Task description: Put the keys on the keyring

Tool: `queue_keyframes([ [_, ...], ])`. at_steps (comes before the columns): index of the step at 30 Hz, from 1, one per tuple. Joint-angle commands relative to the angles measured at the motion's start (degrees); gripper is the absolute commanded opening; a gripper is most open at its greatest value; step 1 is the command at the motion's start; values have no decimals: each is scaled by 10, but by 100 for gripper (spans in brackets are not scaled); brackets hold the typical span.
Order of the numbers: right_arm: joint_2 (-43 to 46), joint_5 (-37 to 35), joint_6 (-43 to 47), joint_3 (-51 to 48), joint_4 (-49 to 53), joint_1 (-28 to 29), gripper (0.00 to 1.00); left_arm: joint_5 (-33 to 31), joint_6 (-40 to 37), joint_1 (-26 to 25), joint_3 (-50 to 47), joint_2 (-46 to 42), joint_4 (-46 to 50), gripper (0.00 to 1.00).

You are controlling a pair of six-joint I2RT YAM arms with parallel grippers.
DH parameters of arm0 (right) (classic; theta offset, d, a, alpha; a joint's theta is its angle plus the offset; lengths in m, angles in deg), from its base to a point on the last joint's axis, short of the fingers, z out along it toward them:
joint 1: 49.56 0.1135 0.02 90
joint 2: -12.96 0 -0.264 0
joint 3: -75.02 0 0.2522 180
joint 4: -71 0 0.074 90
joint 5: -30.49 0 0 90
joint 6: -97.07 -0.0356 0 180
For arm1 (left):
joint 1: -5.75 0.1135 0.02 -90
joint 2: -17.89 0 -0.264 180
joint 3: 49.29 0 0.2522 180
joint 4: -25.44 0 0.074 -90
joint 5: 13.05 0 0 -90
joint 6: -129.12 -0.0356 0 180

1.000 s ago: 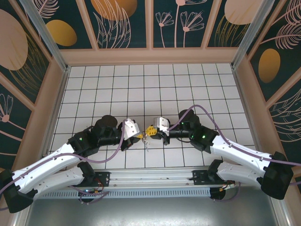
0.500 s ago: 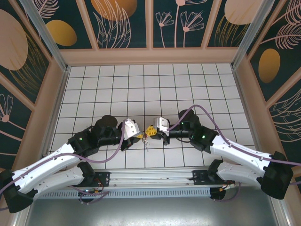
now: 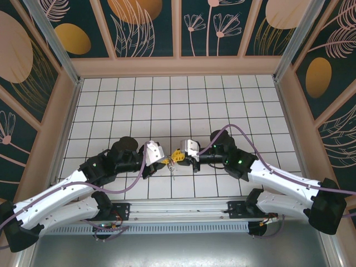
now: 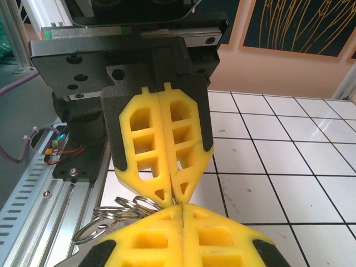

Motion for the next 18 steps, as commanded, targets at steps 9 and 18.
queue_keyframes([
  [9, -6, 5, 2, 12, -12, 10, 0, 4, -8, 2, -7, -11, -16, 0],
  [18, -1, 1, 1, 11, -13, 16, 0, 6, -3, 2, -9, -11, -16, 0],
])
